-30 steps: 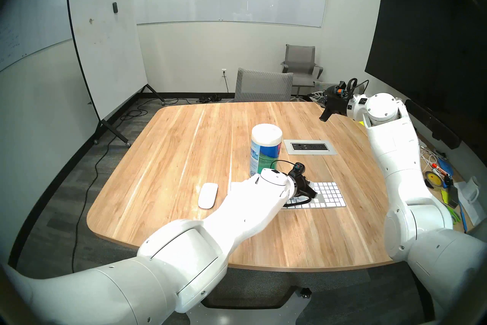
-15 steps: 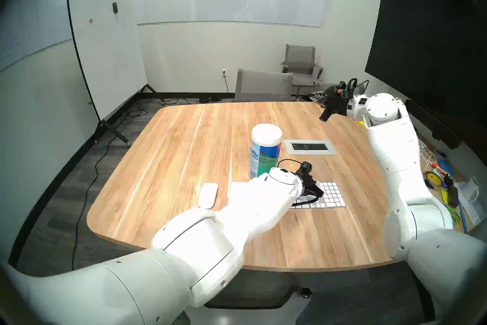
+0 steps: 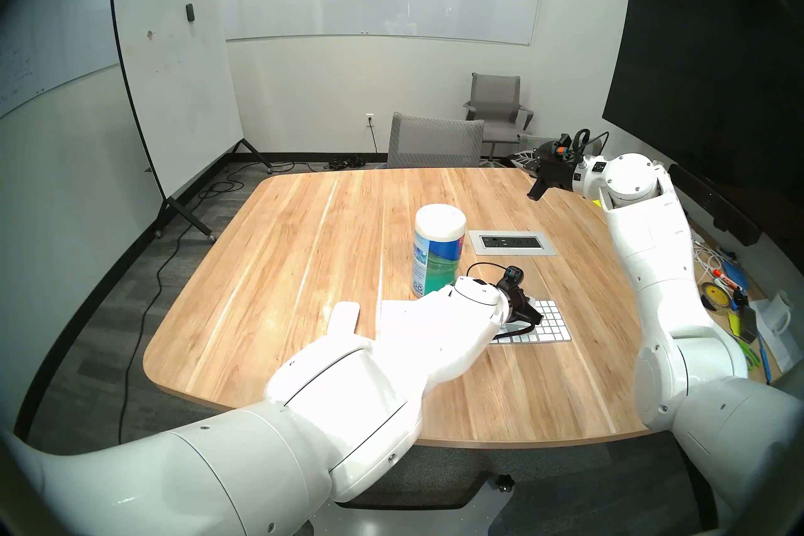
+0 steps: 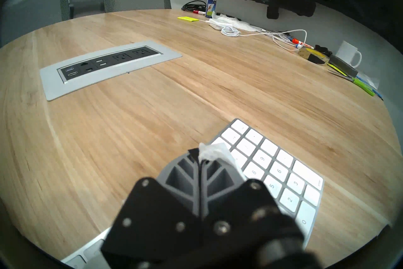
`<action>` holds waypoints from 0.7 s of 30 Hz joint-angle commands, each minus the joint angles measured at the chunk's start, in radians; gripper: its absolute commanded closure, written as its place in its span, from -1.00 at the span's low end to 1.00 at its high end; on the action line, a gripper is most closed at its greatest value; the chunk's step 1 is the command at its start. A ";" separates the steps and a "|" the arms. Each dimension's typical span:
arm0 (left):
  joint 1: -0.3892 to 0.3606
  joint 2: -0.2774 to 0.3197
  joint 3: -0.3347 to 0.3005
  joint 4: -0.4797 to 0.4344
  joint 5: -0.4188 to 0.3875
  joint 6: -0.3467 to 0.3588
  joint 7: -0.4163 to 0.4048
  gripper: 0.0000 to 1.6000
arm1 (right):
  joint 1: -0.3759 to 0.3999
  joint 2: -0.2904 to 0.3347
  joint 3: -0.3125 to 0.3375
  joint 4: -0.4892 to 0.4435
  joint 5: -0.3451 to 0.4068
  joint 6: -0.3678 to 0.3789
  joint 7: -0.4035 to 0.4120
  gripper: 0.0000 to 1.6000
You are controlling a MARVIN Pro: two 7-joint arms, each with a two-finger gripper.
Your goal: Wipe the keyboards and mice with a disinfecting wipe, then set the wipe down
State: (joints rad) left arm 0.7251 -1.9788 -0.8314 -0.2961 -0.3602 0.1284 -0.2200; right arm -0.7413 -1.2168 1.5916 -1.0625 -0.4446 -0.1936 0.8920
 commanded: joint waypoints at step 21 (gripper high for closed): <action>0.049 -0.028 0.177 -0.075 -0.082 -0.050 -0.096 1.00 | 0.026 -0.002 0.003 -0.016 0.004 -0.001 -0.003 1.00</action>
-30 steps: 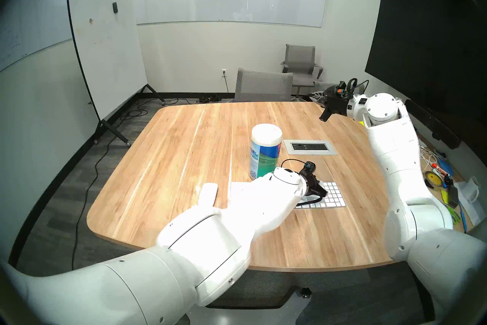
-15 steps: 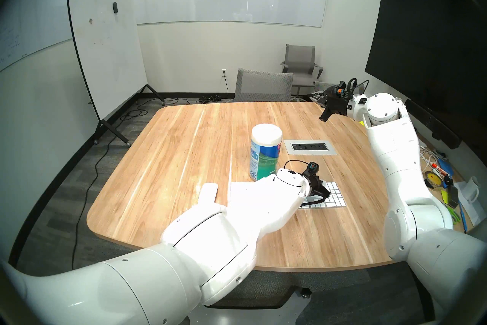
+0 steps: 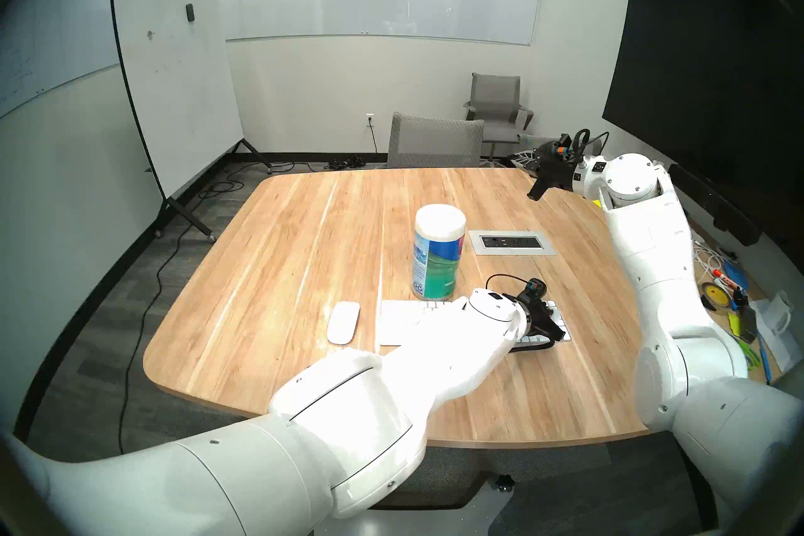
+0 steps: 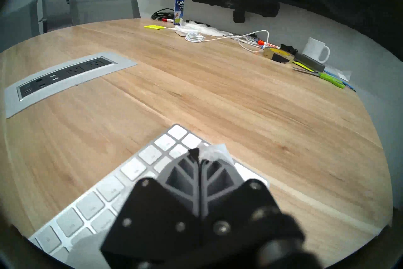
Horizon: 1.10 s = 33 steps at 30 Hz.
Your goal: Wipe the keyboards and mice with a disinfecting wipe, then set the wipe down
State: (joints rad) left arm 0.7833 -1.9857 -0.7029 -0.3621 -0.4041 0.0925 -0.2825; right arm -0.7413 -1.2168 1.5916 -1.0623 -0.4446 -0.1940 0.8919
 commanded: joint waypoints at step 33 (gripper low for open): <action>0.164 0.201 0.125 -0.380 -0.142 -0.098 0.033 1.00 | 0.027 -0.003 0.003 -0.017 0.004 0.000 -0.002 1.00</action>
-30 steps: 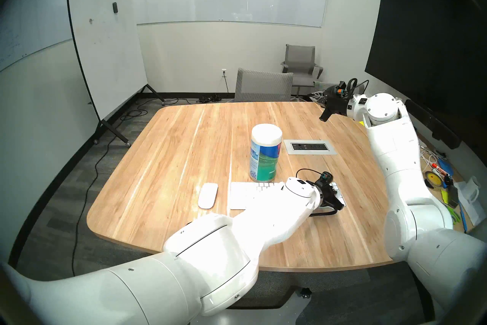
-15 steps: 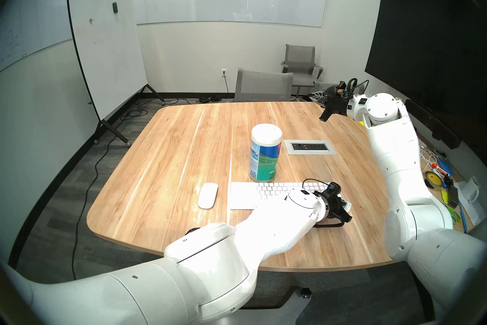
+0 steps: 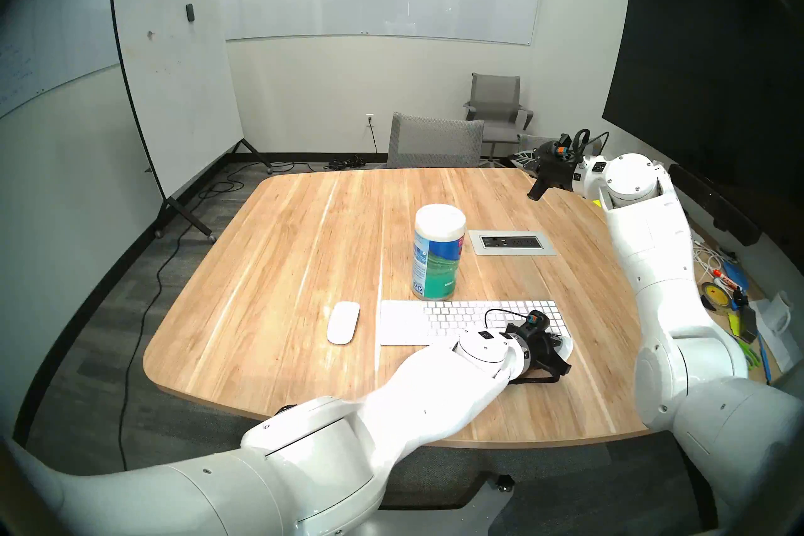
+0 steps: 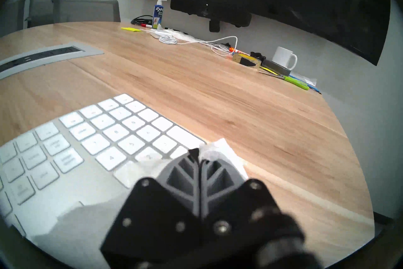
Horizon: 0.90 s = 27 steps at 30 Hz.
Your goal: Wipe the keyboards and mice with a disinfecting wipe, then set the wipe down
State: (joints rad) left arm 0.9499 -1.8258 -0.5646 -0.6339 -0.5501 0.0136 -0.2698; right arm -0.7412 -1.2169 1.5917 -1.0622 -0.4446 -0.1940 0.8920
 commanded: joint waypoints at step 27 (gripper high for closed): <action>0.185 0.258 -0.017 -0.461 -0.004 0.029 0.181 1.00 | 0.027 -0.003 0.003 -0.016 0.004 0.000 -0.002 1.00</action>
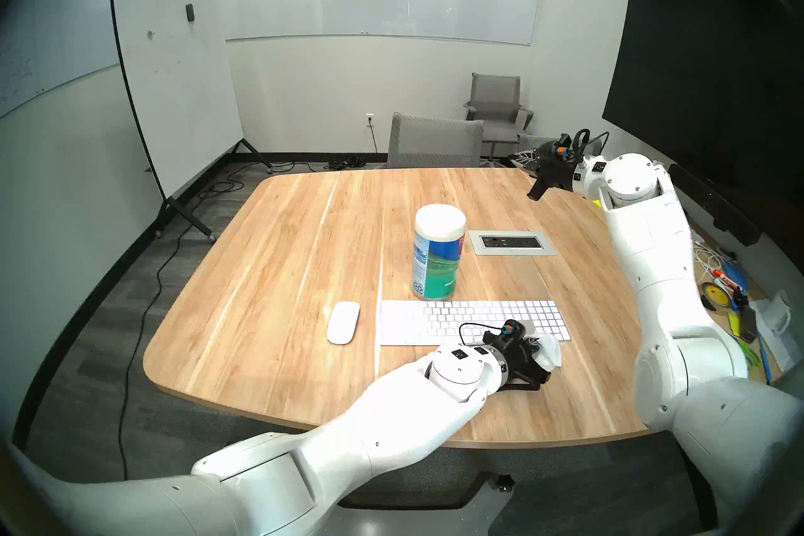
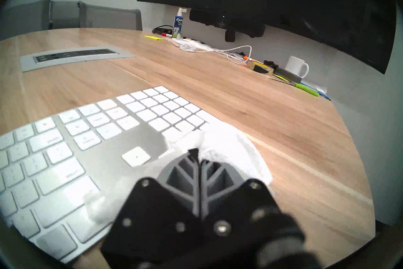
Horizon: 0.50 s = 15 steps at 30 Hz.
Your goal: Wipe the keyboards and mice with a disinfecting wipe, then set the wipe down
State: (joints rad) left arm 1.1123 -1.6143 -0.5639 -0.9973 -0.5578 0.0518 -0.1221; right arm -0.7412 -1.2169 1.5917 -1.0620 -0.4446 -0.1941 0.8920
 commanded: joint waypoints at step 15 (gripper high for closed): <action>0.142 0.168 -0.035 -0.282 -0.018 0.024 0.127 1.00 | 0.026 -0.002 0.003 -0.016 0.004 0.000 -0.002 1.00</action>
State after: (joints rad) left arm 1.2034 -1.4992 -0.5827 -1.1831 -0.5677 0.0733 -0.0296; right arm -0.7412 -1.2169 1.5917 -1.0620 -0.4446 -0.1941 0.8920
